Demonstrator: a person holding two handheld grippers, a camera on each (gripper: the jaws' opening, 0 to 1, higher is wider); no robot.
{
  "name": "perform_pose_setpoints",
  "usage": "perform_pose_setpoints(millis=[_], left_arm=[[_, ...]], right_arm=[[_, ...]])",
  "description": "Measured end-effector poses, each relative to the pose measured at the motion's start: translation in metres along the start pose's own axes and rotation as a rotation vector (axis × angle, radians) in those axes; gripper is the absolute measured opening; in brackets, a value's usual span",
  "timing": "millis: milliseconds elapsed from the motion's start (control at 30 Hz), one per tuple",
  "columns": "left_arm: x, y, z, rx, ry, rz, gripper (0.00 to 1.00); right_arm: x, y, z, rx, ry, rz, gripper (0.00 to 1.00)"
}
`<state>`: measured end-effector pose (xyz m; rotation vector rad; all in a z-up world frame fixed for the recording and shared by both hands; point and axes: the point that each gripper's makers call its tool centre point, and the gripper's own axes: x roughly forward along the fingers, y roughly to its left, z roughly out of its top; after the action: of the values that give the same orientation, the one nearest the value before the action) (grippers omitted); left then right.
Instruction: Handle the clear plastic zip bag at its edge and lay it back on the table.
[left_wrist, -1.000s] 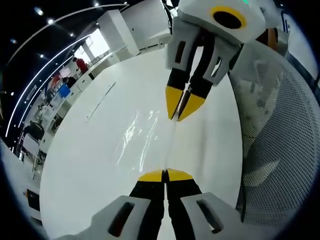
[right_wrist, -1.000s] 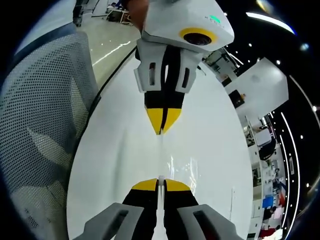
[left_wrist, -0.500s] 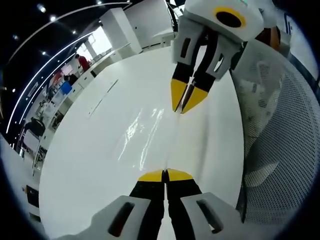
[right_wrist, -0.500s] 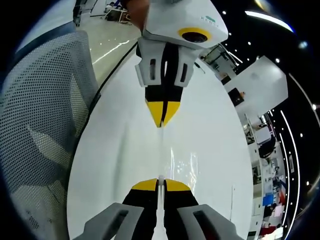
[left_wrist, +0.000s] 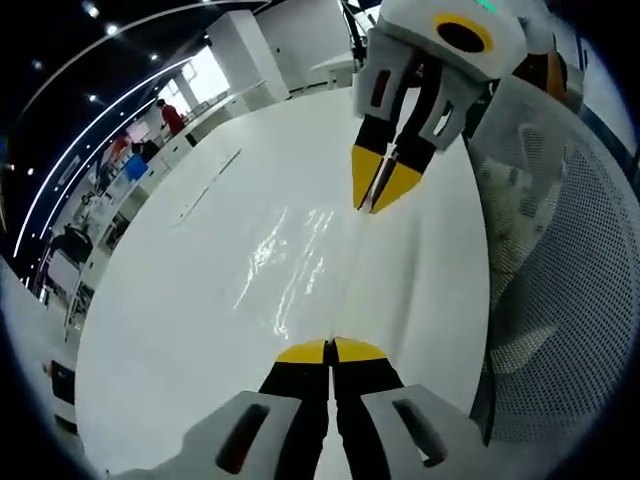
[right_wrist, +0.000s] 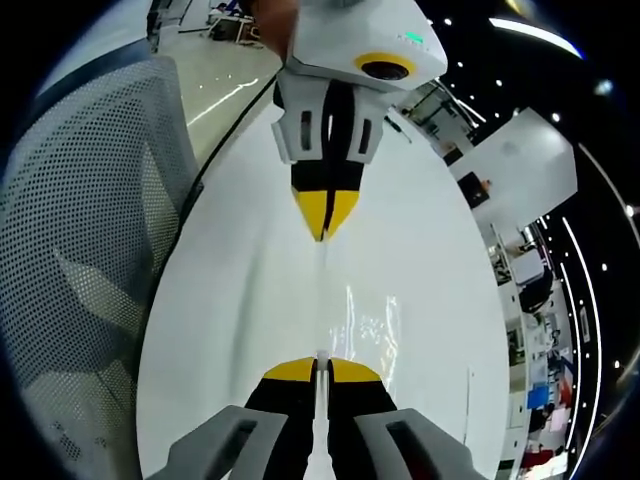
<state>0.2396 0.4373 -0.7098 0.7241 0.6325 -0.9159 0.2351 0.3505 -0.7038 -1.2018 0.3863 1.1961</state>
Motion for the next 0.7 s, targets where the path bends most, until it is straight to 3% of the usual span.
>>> perform_pose_setpoints(millis=[267, 700], left_arm=[[0.003, 0.0, -0.011, -0.016, 0.021, -0.005, 0.0], [-0.004, -0.002, -0.012, -0.031, 0.025, -0.001, 0.0]], right_arm=[[0.0, 0.005, -0.006, 0.017, 0.008, 0.004, 0.0], [-0.003, 0.003, -0.013, 0.021, 0.019, 0.004, 0.0]])
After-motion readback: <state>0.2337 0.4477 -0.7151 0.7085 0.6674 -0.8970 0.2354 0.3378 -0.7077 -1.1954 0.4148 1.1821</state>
